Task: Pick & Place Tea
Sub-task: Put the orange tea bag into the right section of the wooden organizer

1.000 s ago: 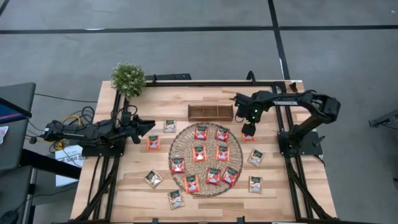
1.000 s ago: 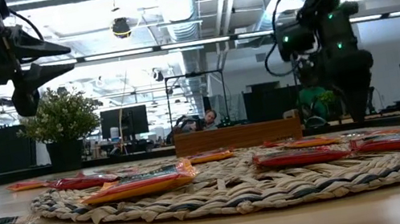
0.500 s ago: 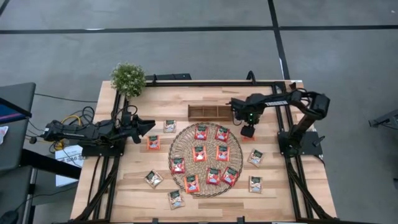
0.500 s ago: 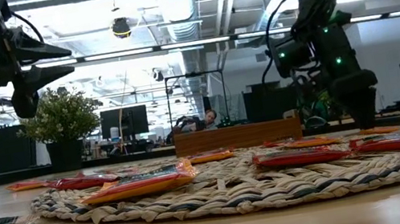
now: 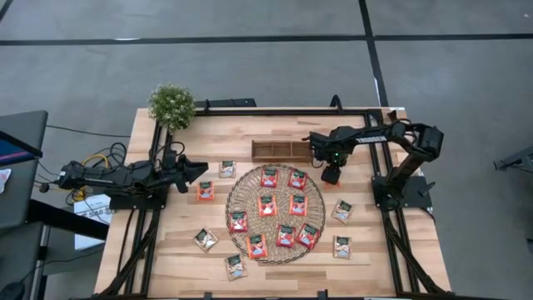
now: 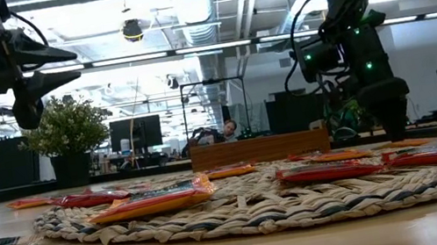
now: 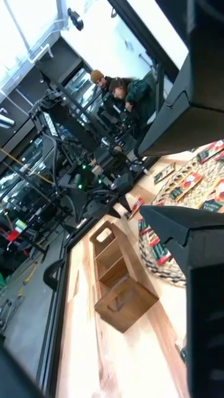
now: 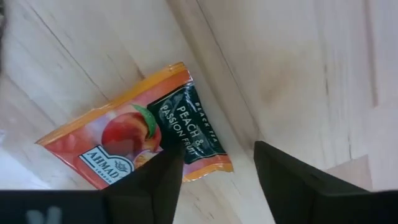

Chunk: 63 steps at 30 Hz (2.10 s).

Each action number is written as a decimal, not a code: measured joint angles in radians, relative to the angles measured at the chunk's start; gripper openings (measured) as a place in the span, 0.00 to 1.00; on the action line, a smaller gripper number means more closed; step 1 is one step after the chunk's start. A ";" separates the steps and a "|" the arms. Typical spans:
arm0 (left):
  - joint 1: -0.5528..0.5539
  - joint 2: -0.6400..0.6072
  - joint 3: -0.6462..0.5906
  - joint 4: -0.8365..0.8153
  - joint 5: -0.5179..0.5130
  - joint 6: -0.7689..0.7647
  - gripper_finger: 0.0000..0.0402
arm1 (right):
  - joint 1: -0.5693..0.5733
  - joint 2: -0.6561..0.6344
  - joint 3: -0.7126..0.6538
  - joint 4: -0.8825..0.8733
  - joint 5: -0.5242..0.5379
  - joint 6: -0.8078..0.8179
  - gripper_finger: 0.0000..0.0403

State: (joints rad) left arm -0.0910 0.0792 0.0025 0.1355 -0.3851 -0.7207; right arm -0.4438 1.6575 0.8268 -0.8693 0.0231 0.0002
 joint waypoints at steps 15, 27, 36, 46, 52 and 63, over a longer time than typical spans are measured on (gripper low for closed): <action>0.000 0.000 0.000 0.000 0.014 -0.004 0.33 | -0.001 -0.002 -0.001 -0.015 0.003 0.055 0.18; 0.000 0.000 0.000 0.000 0.014 -0.004 0.33 | 0.007 -0.010 -0.004 -0.127 0.009 0.090 0.01; 0.000 0.000 0.000 0.000 0.014 -0.003 0.33 | 0.086 -0.165 -0.003 -0.192 0.006 0.176 0.00; 0.000 0.000 0.000 0.000 0.014 0.010 0.33 | 0.143 -0.326 -0.002 -0.165 -0.002 0.238 0.01; 0.000 0.000 0.000 0.000 0.014 0.010 0.33 | 0.172 -0.320 -0.001 -0.094 -0.110 0.220 0.09; 0.000 0.000 0.000 -0.001 0.014 0.010 0.33 | 0.222 -0.139 0.000 -0.093 -0.043 0.235 0.47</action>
State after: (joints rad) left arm -0.0912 0.0792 0.0025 0.1349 -0.3710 -0.7109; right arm -0.2218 1.5181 0.8265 -0.9623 -0.0198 0.2356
